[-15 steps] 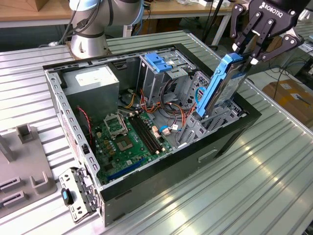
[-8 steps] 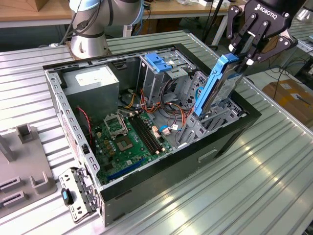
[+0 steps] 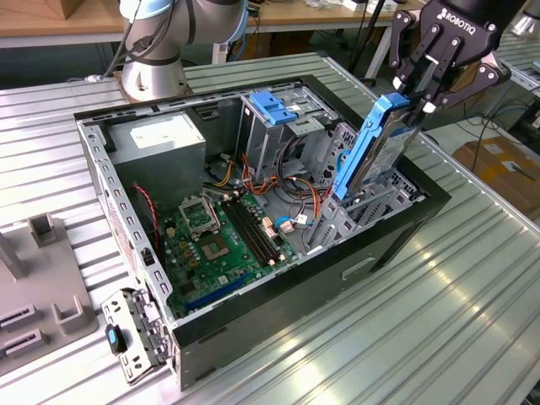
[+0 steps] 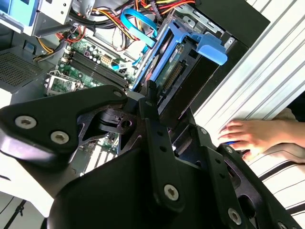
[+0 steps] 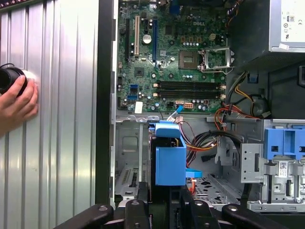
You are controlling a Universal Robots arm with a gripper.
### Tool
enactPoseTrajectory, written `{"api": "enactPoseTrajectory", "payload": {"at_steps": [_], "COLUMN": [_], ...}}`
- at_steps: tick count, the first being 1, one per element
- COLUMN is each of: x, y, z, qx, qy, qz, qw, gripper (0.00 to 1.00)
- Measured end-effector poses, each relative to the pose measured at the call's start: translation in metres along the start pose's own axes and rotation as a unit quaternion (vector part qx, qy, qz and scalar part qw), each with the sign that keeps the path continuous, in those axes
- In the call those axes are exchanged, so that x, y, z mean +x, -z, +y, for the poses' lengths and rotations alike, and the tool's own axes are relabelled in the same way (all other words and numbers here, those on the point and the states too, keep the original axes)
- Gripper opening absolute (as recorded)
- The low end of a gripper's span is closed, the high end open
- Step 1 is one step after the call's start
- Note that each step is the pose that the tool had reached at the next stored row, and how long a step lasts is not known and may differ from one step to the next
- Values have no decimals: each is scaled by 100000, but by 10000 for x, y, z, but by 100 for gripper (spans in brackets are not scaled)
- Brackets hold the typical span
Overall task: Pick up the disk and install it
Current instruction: 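Pick up the disk, then insert the disk into the insertion slot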
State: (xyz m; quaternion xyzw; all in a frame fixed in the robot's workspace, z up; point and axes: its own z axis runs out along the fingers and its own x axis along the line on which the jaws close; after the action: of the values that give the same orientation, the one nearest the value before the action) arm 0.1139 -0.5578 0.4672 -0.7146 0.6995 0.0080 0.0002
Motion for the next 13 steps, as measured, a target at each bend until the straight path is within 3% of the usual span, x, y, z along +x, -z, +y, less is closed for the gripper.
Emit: {"api": "enactPoseTrajectory", "payload": {"at_steps": [7,13], "x": [-1,38], "y": [-5,-13], "z": [-12,-13], "qx": [0,2], "qy": [-6,-1], "qz": [-10,-10], "qw": [100000,100000], "gripper": [35,35]}}
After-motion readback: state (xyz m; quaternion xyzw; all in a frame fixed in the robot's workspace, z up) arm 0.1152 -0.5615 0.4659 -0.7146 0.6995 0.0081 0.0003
